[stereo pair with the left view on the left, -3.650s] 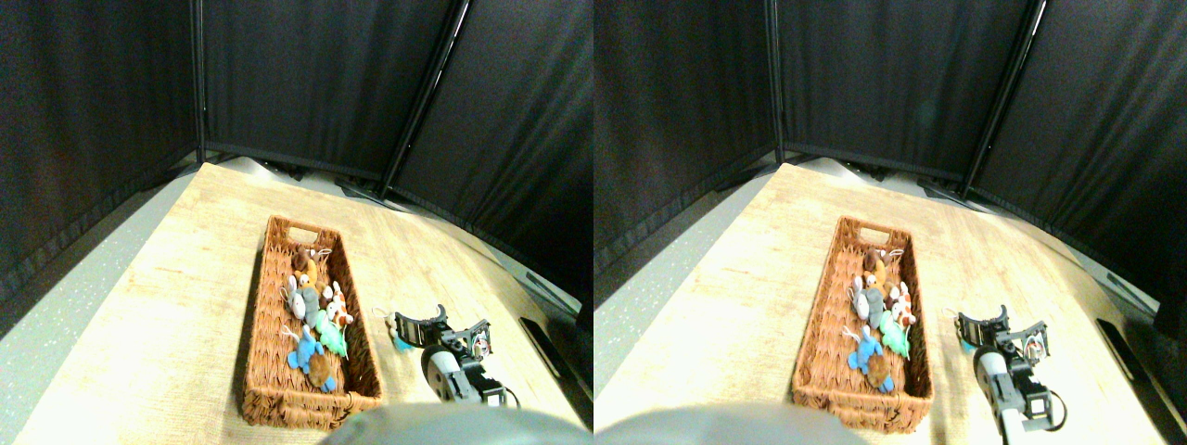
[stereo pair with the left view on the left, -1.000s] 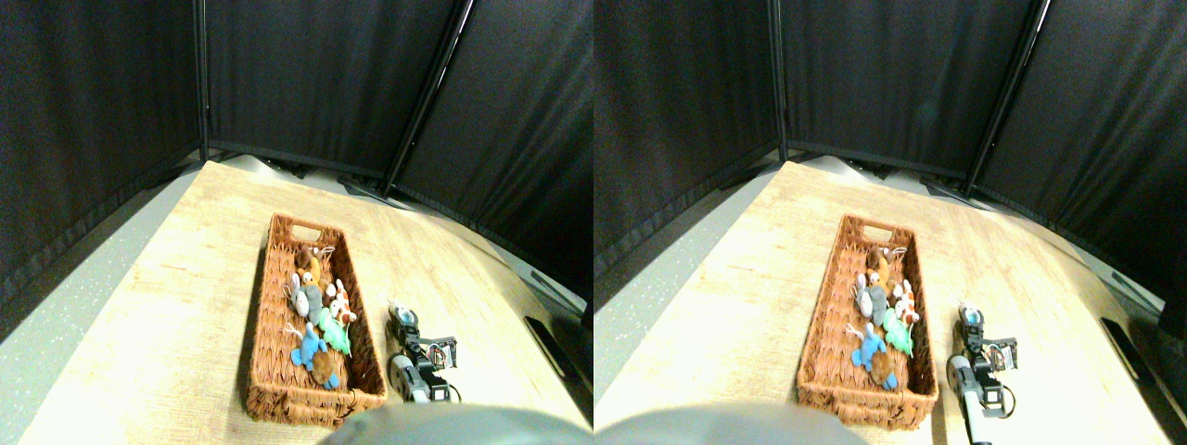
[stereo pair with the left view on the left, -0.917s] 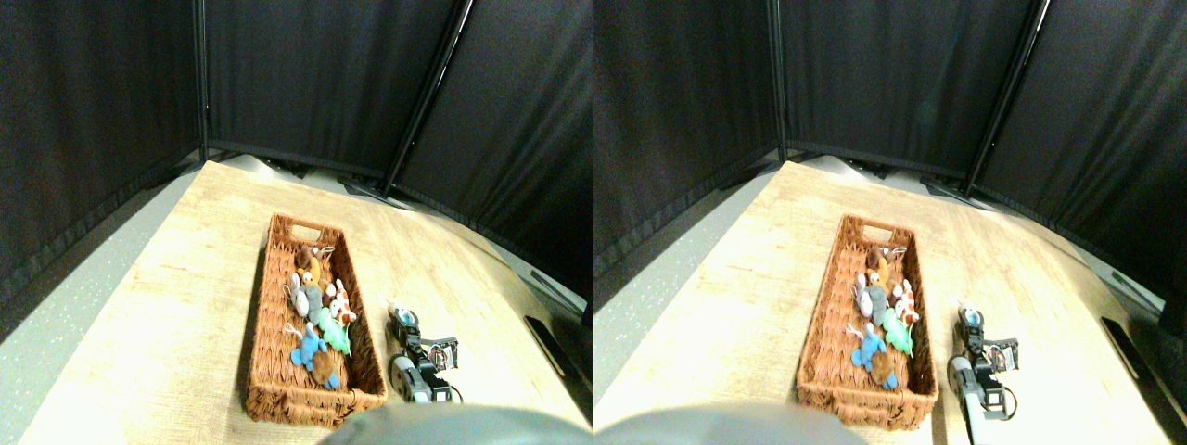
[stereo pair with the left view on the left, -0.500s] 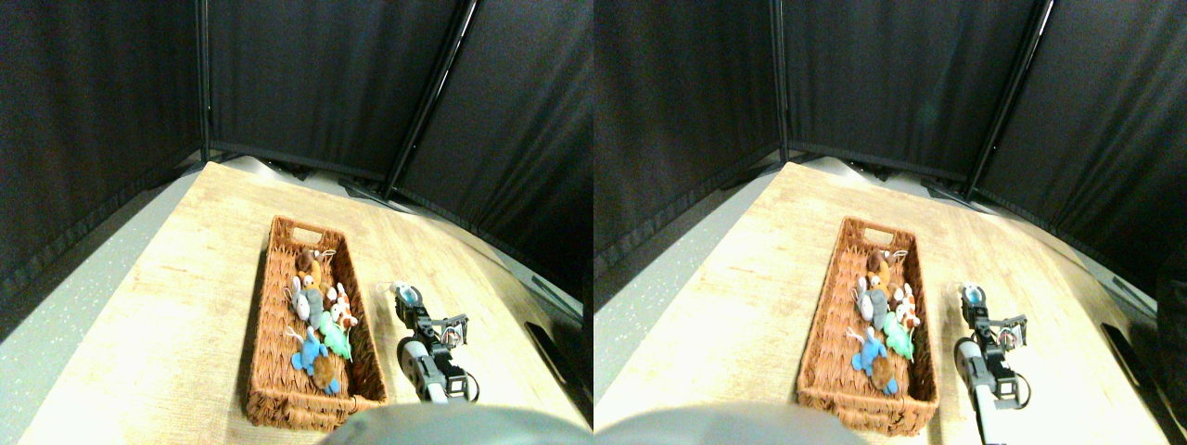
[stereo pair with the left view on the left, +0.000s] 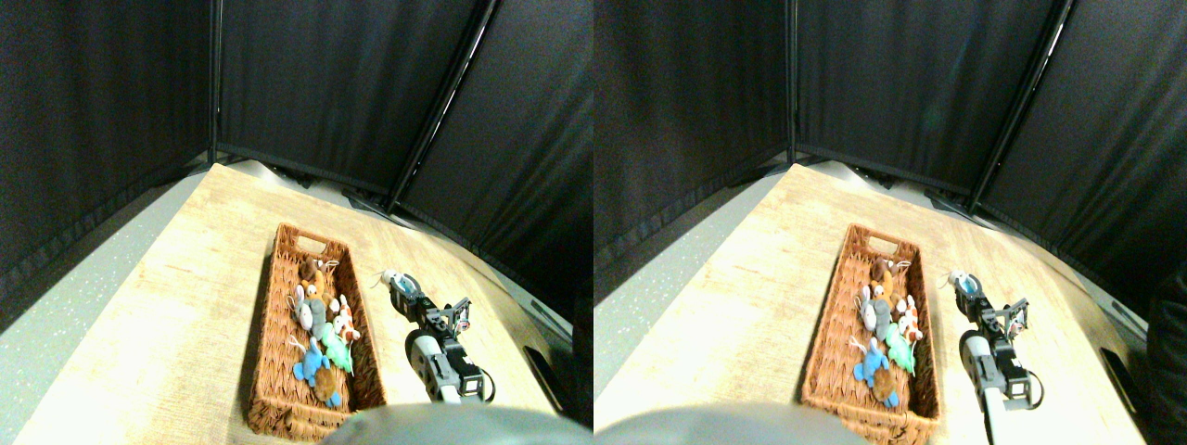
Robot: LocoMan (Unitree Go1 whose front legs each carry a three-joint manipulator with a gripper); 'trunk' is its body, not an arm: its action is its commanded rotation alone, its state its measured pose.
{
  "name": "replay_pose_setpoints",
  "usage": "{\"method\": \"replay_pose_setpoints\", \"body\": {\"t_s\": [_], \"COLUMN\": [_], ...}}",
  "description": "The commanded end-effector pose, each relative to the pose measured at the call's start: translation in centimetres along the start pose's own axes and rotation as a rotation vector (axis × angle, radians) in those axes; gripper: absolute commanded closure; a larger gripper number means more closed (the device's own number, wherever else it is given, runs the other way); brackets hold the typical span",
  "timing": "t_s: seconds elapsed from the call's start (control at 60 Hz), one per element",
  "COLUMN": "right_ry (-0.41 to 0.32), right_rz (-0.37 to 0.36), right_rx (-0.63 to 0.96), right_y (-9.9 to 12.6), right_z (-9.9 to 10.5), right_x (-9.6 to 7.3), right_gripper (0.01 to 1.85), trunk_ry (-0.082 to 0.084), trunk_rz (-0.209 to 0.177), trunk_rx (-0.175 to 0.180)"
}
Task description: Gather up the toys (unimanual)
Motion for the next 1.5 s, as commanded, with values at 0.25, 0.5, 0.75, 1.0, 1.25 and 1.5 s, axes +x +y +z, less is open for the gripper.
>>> {"method": "replay_pose_setpoints", "body": {"t_s": [0.25, 0.5, 0.75, 1.0, 1.25, 1.5], "right_ry": [0.099, 0.161, 0.247, 0.28, 0.323, 0.317], "right_rz": [0.066, 0.105, 0.127, 0.099, 0.104, 0.088], "right_rx": [0.014, -0.012, 0.046, 0.058, 0.091, 0.071], "right_y": [2.4, 4.3, 6.0, 6.4, 6.3, 6.2], "right_z": [-1.9, -3.5, -6.1, -8.3, -9.3, -9.5], "right_x": [0.0, 0.1, 0.2, 0.4, 0.6, 0.5], "right_gripper": [1.8, 1.8, 1.8, 1.8, 1.8, 1.8], "trunk_ry": [-0.04, -0.059, -0.077, -0.084, -0.088, -0.089], "trunk_rz": [0.041, 0.08, 0.108, 0.133, 0.139, 0.138], "trunk_rx": [-0.063, -0.086, -0.108, -0.13, -0.136, -0.138]}}
